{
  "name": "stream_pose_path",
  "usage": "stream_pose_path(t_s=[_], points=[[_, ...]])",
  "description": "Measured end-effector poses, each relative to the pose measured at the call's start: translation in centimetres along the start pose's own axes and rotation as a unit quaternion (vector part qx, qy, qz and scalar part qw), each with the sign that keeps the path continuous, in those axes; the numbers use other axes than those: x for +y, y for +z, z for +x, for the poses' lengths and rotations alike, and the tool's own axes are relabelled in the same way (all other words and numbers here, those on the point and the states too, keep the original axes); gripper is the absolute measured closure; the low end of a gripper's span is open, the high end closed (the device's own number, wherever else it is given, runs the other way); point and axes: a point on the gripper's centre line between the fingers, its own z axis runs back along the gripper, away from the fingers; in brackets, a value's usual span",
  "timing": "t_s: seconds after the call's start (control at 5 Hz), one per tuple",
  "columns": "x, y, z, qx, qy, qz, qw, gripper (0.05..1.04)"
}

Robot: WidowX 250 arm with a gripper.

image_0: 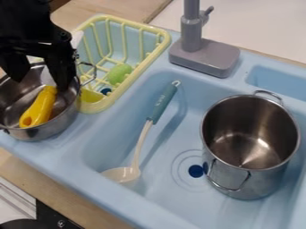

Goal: Put the laddle in the basket

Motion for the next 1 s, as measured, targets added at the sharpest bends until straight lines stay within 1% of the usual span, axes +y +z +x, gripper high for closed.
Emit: stream_pose_path(t_s=[0.2, 0.4, 0.6, 0.8, 1.0], points=[[-0.1, -0.3, -0.4, 0.009, 0.0, -0.003, 1.0, 0.085], [-0.2, 0.2, -0.7, 0.02, 0.0, -0.018, 0.9997, 0.085], [0.1, 1.2, -0.7, 0.023, 0.001, -0.021, 0.9995, 0.085], [0.3, 2.2, -1.0, 0.021, 0.007, -0.006, 0.9997, 0.085], [-0.8, 3.7, -1.2, 0.006, -0.006, 0.013, 0.9999, 0.085]])
